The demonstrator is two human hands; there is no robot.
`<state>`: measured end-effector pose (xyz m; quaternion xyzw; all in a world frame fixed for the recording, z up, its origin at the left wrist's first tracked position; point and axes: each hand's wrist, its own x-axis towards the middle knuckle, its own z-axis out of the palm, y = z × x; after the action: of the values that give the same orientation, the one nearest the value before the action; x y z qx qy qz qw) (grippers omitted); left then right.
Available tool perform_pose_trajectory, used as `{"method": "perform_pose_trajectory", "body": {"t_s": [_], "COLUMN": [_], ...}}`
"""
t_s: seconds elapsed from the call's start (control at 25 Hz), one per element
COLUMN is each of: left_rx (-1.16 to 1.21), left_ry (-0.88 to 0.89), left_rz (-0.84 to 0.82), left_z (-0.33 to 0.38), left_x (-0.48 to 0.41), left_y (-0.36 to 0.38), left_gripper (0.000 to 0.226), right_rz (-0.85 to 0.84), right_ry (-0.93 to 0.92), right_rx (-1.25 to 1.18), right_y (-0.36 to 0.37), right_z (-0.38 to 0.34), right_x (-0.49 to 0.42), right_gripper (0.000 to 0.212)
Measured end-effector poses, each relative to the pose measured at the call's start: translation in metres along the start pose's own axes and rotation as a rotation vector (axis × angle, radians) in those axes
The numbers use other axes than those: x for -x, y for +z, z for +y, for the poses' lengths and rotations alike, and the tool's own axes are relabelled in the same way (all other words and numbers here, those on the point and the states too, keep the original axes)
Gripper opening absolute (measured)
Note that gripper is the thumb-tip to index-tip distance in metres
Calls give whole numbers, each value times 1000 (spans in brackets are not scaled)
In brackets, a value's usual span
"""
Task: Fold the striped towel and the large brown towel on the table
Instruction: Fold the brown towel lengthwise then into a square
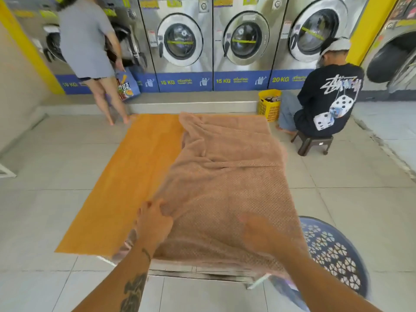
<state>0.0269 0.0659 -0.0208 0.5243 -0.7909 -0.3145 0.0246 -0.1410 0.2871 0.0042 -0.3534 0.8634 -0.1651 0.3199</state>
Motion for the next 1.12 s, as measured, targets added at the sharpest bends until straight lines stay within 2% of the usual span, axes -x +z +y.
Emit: {"method": "perform_pose_trajectory", "body": {"t_s": [0.12,0.2,0.28,0.36,0.4,0.44,0.52,0.64,0.72,0.84,0.92,1.0,1.12], "left_rx": [-140,-117,71,138,130,131,162,383,387,258,255,213,134], "left_ry": [-95,-39,56,62,50,50,10,-171,-148,-75,-104,-77,19], "left_rz": [-68,-105,-174,-236,-250,-258,-335,-527,-584,-574,-547,-438,-218], "left_z": [-35,-58,-69,-80,-84,-90,-106,-115,-116,-115,-112,-109,-101], "left_x": [2,0,-7,-19,-21,-22,-26,-30,-29,-23,-18,-15,-7], "left_y": [-13,-21,-37,-53,-63,-71,-79,-87,-89,-83,-77,-74,-74], "left_gripper": [68,70,57,30,12,12,21,25,21,20,8,18,21], "right_rz": [-61,-59,-65,4,16,31,32,22,0,-69,-27,-21,-120], "right_ry": [17,-4,22,41,48,30,33,-10,-101,-165,-192,-205,-192], "right_rx": [-1,96,169,331,393,432,376,247,171,212,338,378,303], "right_y": [33,64,83,87,87,87,81,79,87,107,115,111,96], "right_z": [-36,-57,-63,-70,-72,-75,-82,-94,-107,-127,-130,-127,-122], "right_x": [-5,-2,-5,-7,-11,-16,-22,-33,-40,-46,-47,-49,-57], "right_gripper": [61,59,46,27,26,27,26,36,39,48,40,20,16]}}
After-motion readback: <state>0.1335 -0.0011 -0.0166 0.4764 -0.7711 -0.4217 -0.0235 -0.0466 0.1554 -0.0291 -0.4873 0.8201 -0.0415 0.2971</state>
